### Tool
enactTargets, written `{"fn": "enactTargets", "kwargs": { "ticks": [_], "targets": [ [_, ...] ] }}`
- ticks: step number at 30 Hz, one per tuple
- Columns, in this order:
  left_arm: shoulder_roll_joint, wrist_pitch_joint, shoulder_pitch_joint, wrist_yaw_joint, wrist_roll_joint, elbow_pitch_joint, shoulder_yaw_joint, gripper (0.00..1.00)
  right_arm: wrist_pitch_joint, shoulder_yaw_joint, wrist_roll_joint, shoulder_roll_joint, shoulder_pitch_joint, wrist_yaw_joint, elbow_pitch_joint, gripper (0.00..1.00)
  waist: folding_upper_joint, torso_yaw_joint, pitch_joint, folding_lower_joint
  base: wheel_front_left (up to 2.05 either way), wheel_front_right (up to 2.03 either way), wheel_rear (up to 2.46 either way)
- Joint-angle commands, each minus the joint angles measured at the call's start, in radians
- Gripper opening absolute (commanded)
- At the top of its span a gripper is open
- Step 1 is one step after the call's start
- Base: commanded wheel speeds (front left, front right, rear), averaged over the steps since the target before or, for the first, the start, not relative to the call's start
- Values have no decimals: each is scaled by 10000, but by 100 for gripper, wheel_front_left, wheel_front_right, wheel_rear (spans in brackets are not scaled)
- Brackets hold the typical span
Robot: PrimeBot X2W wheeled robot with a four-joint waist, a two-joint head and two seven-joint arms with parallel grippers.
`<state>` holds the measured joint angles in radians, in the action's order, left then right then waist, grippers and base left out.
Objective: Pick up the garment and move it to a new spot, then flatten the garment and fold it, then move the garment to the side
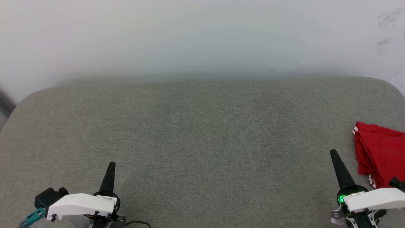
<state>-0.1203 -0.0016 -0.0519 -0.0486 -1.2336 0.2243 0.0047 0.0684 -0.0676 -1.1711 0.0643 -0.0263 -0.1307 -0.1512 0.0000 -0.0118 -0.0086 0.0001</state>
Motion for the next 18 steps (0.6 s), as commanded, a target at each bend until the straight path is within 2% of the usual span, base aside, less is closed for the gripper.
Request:
{"fn": "enactTargets", "kwargs": {
  "ticks": [1,18],
  "targets": [
    [-6,60,-253,-76,-174,-42,89,0,28,-33,-235,44,-232,-2,17,0,0,2,2,-1,0,0,0],
    [253,462,-397,-372,-1511,52,467,0,144,-138,-1819,15,-472,-1,-335,0,0,39,38,-1,0,0,0]
  ]
}}
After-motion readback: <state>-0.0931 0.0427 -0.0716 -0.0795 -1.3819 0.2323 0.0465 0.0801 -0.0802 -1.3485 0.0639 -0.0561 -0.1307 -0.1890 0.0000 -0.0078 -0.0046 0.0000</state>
